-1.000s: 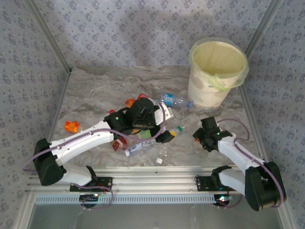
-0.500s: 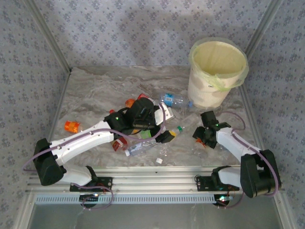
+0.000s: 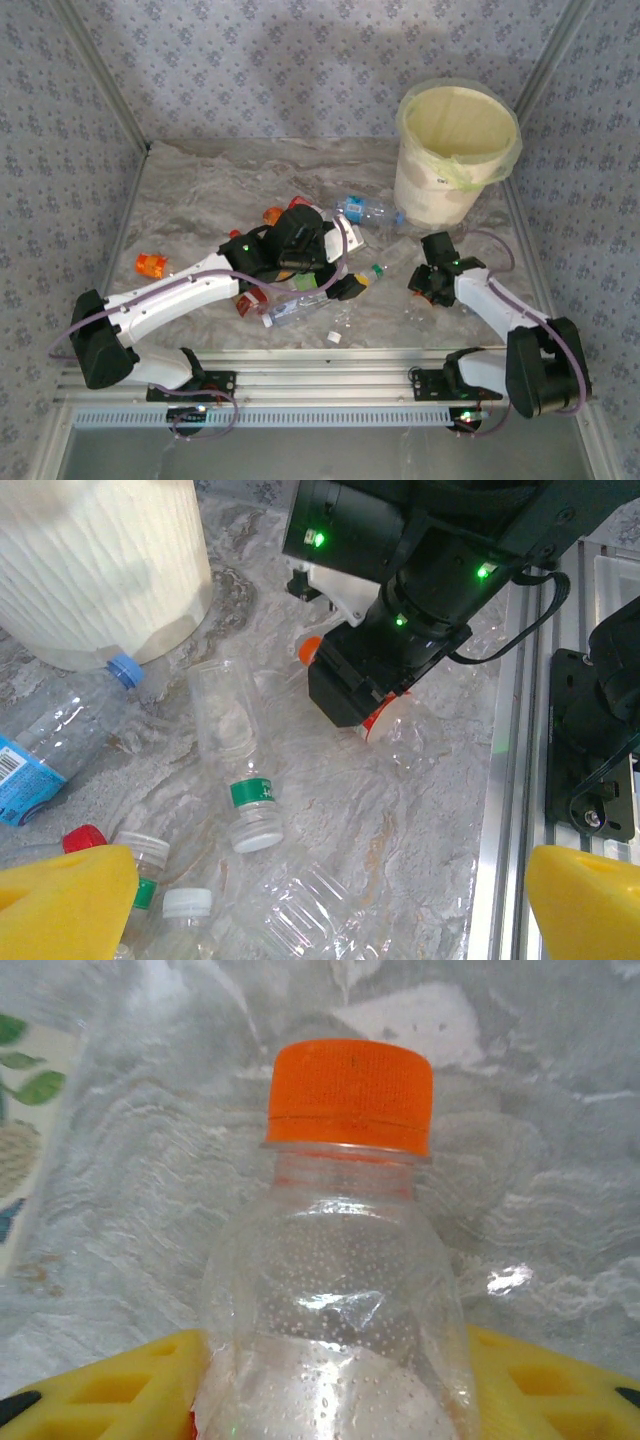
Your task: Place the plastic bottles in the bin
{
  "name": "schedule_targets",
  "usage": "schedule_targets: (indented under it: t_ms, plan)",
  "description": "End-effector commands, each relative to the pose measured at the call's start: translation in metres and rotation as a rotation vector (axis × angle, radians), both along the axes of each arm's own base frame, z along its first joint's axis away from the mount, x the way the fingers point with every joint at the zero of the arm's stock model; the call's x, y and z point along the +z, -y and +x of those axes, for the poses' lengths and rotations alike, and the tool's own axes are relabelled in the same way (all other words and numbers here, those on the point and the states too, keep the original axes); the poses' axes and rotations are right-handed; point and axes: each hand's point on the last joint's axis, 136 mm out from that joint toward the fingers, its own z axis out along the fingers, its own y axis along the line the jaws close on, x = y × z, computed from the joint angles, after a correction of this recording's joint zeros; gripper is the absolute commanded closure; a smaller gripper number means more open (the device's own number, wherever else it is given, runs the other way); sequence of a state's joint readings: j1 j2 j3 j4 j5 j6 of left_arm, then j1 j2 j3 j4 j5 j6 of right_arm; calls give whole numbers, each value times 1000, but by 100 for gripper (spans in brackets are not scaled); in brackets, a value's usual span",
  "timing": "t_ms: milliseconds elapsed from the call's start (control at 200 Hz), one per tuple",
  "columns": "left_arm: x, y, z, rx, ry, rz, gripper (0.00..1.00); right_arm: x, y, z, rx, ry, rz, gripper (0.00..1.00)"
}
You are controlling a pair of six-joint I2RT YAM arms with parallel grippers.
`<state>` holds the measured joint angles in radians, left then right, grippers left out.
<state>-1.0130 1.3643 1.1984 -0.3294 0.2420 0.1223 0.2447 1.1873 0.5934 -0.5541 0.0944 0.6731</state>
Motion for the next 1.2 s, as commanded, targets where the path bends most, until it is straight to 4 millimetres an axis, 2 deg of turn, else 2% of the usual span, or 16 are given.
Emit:
schedule_targets:
  t_ms: [0,140,240,495,645,705,715,735,819,934,1044,1194]
  plan:
    - [21,2,0,1,29,-48,1,29,5,10,21,88,-47,44]
    - [33,-2,0,20,46,-86,0,68,7,17,91,198,-113,44]
    - [45,-7,1,46,64,-133,0,104,4,25,131,300,-140,44]
    - [88,-24,-6,92,109,-348,0,215,-26,47,283,585,-220,45]
    - [99,-38,-1,157,161,-405,0,275,-36,59,318,719,-272,46]
    - [103,-44,2,183,179,-421,0,291,-36,66,325,755,-299,47]
    - [104,-44,2,186,181,-423,0,303,-37,67,320,783,-295,47]
    - [105,-46,2,193,185,-427,0,311,-37,69,321,800,-300,47]
    - [106,-51,7,226,198,-426,0,331,-41,78,342,826,-318,47]
    - [103,-52,10,244,207,-404,0,368,-39,99,307,914,-344,47]
    - [98,-50,10,231,208,-383,0,393,-24,122,228,965,-337,47]
    - [91,-46,11,223,202,-359,0,409,1,158,125,1006,-305,47]
